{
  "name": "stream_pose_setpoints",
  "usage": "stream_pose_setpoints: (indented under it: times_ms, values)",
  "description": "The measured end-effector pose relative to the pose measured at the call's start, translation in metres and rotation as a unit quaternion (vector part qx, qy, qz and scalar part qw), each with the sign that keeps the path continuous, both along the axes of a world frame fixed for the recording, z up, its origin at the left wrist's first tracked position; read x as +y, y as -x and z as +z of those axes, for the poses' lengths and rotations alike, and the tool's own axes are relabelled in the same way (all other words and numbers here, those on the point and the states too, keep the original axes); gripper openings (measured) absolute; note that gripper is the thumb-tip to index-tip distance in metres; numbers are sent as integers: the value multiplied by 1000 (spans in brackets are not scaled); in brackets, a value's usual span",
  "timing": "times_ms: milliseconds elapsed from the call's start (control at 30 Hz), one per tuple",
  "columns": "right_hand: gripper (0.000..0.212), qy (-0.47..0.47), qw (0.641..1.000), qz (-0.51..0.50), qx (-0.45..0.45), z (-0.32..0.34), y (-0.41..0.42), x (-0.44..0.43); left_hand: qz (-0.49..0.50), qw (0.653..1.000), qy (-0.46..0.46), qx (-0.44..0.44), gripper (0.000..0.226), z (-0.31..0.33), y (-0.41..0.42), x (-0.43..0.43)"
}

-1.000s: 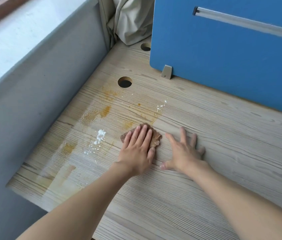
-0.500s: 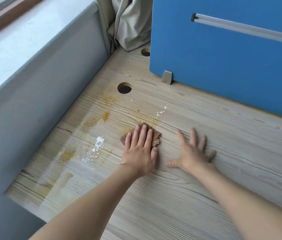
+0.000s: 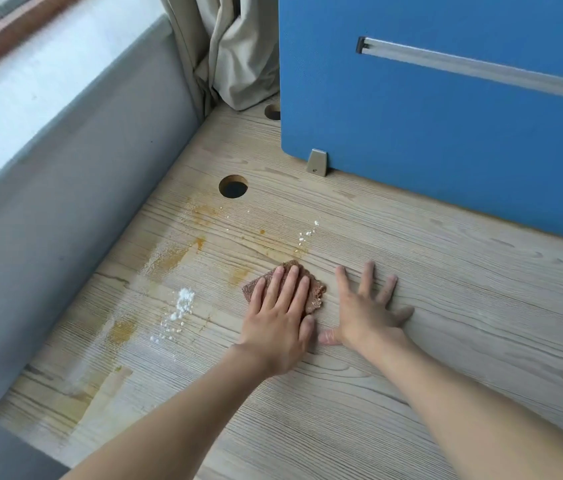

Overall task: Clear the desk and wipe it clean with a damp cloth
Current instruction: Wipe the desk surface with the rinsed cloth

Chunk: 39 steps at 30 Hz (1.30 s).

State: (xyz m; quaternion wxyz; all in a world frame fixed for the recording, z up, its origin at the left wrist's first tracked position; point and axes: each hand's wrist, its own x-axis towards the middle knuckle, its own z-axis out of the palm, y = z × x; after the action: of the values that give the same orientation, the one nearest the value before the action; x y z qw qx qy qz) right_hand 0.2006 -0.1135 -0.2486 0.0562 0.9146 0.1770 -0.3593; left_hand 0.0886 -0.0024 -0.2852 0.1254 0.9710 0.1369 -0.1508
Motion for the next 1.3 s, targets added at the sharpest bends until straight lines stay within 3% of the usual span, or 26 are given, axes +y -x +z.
stream_pose_setpoints:
  times_ms: [100,233,400,600,667,767,967,1133,1300]
  values:
    - [130,2,1000,-5,0,-2,-1,0,-12,1000,-9,-11,77,-3,-8,15]
    - [131,3,1000,-10,6,0,-1,1,54,998,-11,-13,84,-3,-37,21]
    - [132,8,1000,-12,1,1,-2,3,-44,999,-21,-19,79,-4,-20,14]
    - [130,13,1000,19,-14,5,-9,0,14,1000,-8,-14,78,-2,-48,20]
    - [122,8,999,38,-37,10,-22,-3,-22,1000,-11,-13,80,-1,-40,14]
    - [129,9,999,-8,-31,13,-38,-6,-75,997,-18,-16,76,0,-30,19]
    - [134,-3,999,-34,-17,7,-39,-5,16,1000,-5,-5,69,-2,-67,23]
    - [134,-14,999,-36,-14,6,-38,-5,-72,997,-6,-6,78,-1,-53,23]
    - [135,-10,999,-39,-8,5,-40,-6,-7,1000,-8,-6,61,0,-84,32]
